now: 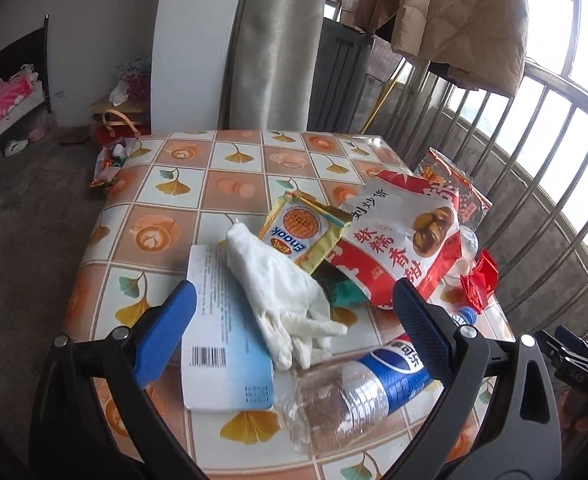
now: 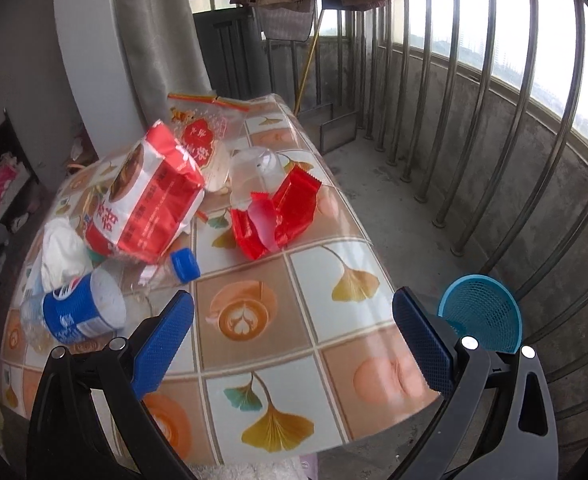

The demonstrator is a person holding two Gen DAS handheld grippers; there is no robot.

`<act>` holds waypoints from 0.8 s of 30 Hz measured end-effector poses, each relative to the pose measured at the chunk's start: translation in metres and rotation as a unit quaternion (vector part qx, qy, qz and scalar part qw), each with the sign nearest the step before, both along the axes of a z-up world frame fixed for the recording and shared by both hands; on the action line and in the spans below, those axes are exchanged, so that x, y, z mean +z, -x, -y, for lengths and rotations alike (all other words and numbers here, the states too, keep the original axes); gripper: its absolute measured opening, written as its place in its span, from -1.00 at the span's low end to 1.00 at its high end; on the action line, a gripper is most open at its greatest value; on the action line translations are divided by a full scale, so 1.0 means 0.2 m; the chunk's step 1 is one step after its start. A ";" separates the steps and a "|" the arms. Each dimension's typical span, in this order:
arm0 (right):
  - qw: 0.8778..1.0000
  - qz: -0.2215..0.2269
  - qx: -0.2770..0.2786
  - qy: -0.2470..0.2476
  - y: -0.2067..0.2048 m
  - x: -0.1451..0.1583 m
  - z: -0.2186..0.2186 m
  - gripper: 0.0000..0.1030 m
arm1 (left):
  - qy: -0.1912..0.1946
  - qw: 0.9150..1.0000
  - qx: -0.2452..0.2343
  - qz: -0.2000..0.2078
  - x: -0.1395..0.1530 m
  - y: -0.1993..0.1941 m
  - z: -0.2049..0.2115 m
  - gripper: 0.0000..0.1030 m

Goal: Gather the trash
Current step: 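Grasp the white glove with the left tool while the right tool grasps red wrappers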

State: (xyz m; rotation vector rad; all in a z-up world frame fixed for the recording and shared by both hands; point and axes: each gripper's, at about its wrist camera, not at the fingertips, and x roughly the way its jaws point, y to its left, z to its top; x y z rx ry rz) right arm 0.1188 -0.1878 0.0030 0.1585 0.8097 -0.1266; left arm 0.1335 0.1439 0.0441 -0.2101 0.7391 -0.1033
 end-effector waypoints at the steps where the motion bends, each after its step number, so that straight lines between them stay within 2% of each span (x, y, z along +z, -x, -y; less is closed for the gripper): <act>1: 1.000 0.002 -0.003 -0.017 -0.04 0.00 0.03 0.88 | 0.000 1.000 0.001 -0.004 0.00 -0.04 0.00 0.83; 6: 0.998 -0.001 -0.034 -0.062 -0.26 -0.06 0.18 0.82 | -0.008 1.000 -0.009 -0.018 -0.06 -0.20 0.02 0.83; 10: 0.998 -0.007 -0.046 -0.042 -0.42 -0.12 0.23 0.70 | -0.025 0.999 -0.014 -0.035 -0.12 -0.30 0.04 0.82; 13: 0.998 -0.019 -0.046 -0.046 -0.51 -0.17 0.26 0.55 | -0.033 0.998 -0.014 -0.058 -0.17 -0.37 0.05 0.46; 17: 0.998 -0.031 -0.029 -0.040 -0.58 -0.24 0.24 0.36 | -0.028 0.996 -0.007 -0.088 -0.24 -0.45 0.04 0.29; 22: 0.999 -0.045 0.000 -0.022 -0.62 -0.31 0.17 0.13 | -0.047 0.993 0.000 -0.104 -0.28 -0.49 0.04 0.07; 24: 0.999 -0.048 0.007 -0.013 -0.62 -0.33 0.15 -0.02 | -0.053 0.993 0.001 -0.109 -0.29 -0.50 0.04 -0.08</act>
